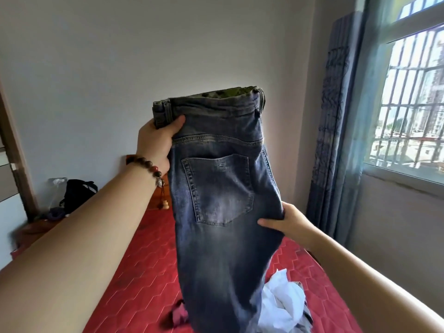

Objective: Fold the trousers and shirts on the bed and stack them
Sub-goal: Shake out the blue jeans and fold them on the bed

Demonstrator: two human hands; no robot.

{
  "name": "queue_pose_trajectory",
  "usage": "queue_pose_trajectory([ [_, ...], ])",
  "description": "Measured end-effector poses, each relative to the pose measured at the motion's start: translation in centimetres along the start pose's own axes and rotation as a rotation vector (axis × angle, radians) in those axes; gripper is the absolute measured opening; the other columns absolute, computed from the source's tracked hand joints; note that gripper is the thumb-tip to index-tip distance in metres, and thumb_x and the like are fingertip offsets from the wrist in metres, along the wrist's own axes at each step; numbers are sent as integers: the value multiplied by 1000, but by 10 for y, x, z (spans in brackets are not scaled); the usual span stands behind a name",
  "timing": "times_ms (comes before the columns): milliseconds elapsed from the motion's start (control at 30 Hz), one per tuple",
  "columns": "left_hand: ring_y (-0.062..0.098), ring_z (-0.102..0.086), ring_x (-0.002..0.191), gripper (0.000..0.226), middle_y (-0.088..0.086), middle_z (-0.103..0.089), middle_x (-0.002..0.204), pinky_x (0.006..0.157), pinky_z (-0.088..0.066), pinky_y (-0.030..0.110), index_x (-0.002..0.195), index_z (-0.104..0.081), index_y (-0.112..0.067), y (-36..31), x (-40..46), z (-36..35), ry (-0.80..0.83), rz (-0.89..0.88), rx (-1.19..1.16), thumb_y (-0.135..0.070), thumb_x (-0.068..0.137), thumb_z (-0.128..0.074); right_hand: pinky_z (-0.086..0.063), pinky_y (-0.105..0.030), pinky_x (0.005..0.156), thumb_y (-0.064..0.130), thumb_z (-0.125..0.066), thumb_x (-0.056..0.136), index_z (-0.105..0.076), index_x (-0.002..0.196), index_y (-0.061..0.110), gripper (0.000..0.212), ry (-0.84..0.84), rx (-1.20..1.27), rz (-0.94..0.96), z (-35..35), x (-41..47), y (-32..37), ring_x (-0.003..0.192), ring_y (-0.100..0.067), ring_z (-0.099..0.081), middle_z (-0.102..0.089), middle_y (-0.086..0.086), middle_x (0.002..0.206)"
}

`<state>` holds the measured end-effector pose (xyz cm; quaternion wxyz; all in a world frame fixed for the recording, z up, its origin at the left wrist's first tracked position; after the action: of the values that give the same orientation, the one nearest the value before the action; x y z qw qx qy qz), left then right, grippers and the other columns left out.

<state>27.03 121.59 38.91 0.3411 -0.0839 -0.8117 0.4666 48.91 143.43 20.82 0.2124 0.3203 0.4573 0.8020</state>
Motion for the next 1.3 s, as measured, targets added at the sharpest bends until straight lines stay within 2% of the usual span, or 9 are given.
queue_pose_trajectory([
  [167,21,-71,89,14,5,-74,97,73,-58,34,95,-70,-16,-7,-13,4,5,-14,29,-15,82,-74,-55,-48,86,12,-80,75,-72,91,5,19,5,46,-22,27,-23,-2,85,-22,-67,-74,-15,94],
  [300,26,-70,95,17,11,-72,103,80,-57,39,100,-69,-12,-2,-36,-16,65,37,-22,-10,83,-72,-55,-29,82,26,-82,72,-74,97,13,29,273,-113,-57,33,-34,28,94,-19,-68,-75,-2,96],
  [400,31,-67,101,20,15,-70,108,87,-56,44,103,-67,-9,-1,-60,-48,123,52,-32,-8,84,-70,-55,-35,88,26,-81,72,-65,117,15,49,360,275,62,33,-38,83,108,-26,-65,-69,-10,116],
  [567,27,-68,100,23,12,-71,106,92,-53,45,104,-69,-10,-10,-110,-95,187,-9,125,-15,82,-74,-56,-31,77,28,-89,62,-68,104,13,49,14,476,199,91,-56,121,97,-24,-70,-73,-7,105],
  [700,3,-67,92,32,-13,-72,94,85,-53,27,88,-70,-30,-42,-158,-120,176,-222,496,-54,67,-74,-57,-29,71,15,-77,77,-70,98,13,22,-130,579,246,134,-99,112,90,-22,-72,-75,-5,98],
  [833,21,-69,87,67,14,-72,98,83,-53,43,92,-68,-1,-5,-212,-119,172,-72,614,-65,70,-68,-58,-37,68,9,-71,84,-67,99,8,16,-131,778,167,147,-143,91,86,-27,-72,-74,-10,95],
  [967,-3,-50,54,35,-4,-61,67,52,-36,15,69,-63,-14,-7,-267,-108,-16,-280,801,-42,91,-61,-56,-49,84,11,-73,82,-69,95,12,13,-133,635,168,147,-181,85,91,-28,-70,-74,-9,96],
  [1067,0,-51,65,27,-8,-58,74,55,-32,12,82,-64,-13,-20,-290,-97,-127,-370,803,-36,94,-57,-55,-50,88,25,-77,76,-70,93,21,18,-147,469,228,147,-197,99,97,-27,-69,-74,-5,99],
  [1300,-3,-47,61,33,-15,-51,67,52,-32,6,67,-49,-23,0,-285,-67,-129,-270,868,-39,96,-53,-53,-22,76,39,-72,80,-66,97,27,22,-216,109,236,119,-185,91,84,0,-66,-72,13,92],
])
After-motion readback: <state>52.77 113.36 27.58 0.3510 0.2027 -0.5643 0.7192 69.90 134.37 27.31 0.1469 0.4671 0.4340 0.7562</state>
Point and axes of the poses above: each hand's wrist, its own x-axis towards the middle knuckle, its own z-axis out of the back of the hand, y = z × x, the point moved 9 cm from there along x, towards the middle knuckle
